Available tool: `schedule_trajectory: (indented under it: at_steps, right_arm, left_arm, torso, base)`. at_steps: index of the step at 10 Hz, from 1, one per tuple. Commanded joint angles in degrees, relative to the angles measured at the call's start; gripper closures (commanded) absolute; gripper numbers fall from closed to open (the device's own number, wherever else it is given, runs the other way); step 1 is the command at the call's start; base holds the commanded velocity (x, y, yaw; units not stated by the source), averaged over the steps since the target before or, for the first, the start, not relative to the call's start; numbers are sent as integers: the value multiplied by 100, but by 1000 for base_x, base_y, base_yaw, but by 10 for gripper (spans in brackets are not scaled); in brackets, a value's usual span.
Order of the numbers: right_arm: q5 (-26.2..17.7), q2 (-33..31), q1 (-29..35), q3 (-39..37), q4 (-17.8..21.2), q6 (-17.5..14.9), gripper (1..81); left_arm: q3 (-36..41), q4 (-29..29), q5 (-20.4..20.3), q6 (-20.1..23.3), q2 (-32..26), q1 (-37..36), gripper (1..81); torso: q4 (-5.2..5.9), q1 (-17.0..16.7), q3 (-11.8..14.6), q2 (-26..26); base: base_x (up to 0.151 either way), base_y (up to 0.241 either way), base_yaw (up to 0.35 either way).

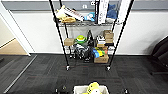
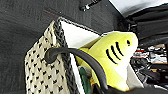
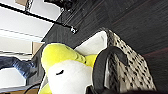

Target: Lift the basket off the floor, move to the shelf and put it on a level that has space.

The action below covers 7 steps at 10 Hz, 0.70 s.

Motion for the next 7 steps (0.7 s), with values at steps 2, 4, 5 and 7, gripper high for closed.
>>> schedule_trajectory:
  at_steps: [2,4,5,7]
  right_arm:
    - [31,-503,597,816,103,42,811]
    - [40,-678,667,1088,103,50,811]
    - [49,-739,746,1184,103,51,811]
    - [49,-819,1045,1300,112,68,811]
  left_arm:
    - [847,-185,102,25,-489,-732,811]
    - [1015,-185,58,25,-577,-767,811]
    - [1093,-194,49,25,-638,-845,811]
    - [1165,-369,58,16,-718,-1126,811]
  torso:
    - [0,-463,520,720]
    - [0,-734,814,1130]
    - [0,-861,951,1325]
    - [0,-1108,1212,1701]
  base:
    - [0,0,0]
    - [0,0,0]
    - [0,0,0]
    - [0,0,0]
